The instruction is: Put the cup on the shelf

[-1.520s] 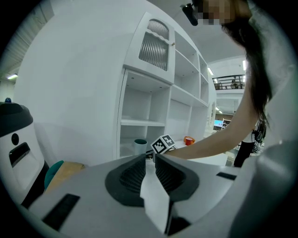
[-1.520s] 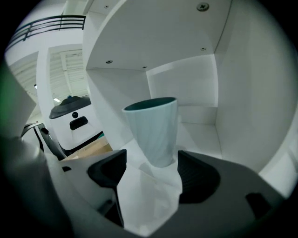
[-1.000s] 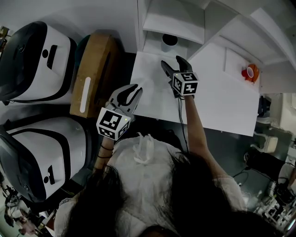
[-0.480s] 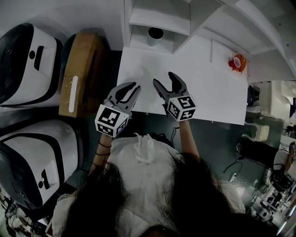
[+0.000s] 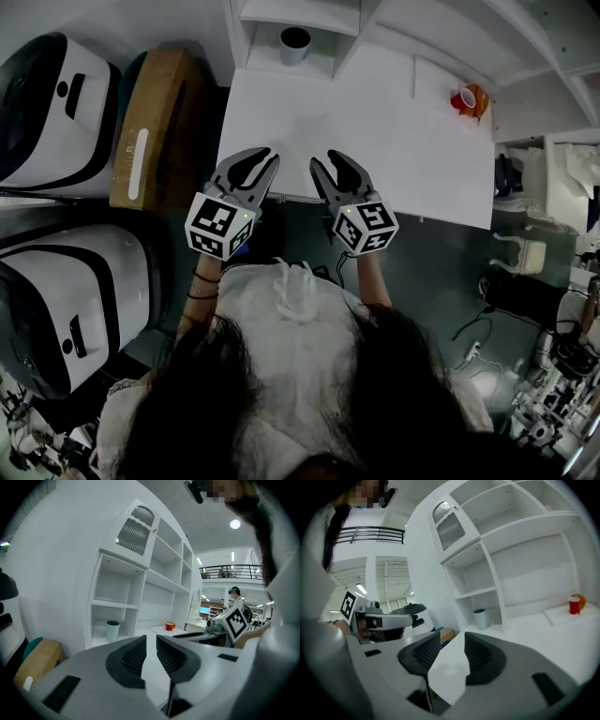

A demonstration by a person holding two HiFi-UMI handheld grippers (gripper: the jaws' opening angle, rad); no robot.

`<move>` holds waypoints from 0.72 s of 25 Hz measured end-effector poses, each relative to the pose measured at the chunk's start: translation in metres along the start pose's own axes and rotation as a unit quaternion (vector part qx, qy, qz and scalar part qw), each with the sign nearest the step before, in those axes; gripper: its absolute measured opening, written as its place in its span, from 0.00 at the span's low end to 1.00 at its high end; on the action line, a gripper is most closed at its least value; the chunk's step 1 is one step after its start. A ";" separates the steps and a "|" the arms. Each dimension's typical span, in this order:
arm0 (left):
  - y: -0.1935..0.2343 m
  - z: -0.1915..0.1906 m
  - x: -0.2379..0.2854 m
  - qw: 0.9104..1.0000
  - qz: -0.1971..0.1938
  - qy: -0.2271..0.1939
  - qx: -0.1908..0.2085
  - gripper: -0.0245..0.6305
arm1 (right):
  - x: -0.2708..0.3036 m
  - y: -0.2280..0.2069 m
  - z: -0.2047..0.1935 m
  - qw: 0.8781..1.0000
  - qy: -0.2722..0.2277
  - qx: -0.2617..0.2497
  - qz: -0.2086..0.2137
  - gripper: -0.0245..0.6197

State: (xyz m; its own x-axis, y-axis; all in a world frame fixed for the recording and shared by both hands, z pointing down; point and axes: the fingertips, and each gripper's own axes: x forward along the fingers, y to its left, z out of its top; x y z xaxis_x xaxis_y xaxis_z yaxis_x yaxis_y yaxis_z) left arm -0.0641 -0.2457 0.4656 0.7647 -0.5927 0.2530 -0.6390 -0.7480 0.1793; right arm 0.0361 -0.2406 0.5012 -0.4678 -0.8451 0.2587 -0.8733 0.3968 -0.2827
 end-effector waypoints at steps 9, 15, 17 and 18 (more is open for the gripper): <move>-0.081 -0.015 -0.052 1.000 0.024 -0.003 0.015 0.15 | -0.087 0.036 -0.001 0.999 -0.032 -0.018 0.023 0.27; -0.128 -0.036 -0.085 1.000 0.028 -0.008 0.008 0.15 | -0.147 0.070 -0.019 0.998 -0.040 -0.040 0.029 0.25; -0.147 -0.043 -0.094 1.000 0.023 -0.007 0.007 0.15 | -0.168 0.079 -0.027 0.998 -0.041 -0.041 0.027 0.25; -0.157 -0.047 -0.098 1.000 0.020 -0.005 0.007 0.15 | -0.178 0.082 -0.031 0.998 -0.041 -0.040 0.026 0.24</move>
State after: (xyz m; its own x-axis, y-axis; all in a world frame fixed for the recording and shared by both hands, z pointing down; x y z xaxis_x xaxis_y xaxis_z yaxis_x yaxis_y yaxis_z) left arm -0.0427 -0.0557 0.4572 0.7400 -0.6246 0.2495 -0.6673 -0.7281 0.1565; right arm 0.0432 -0.0461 0.4607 -0.5019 -0.8485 0.1676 -0.8583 0.4648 -0.2174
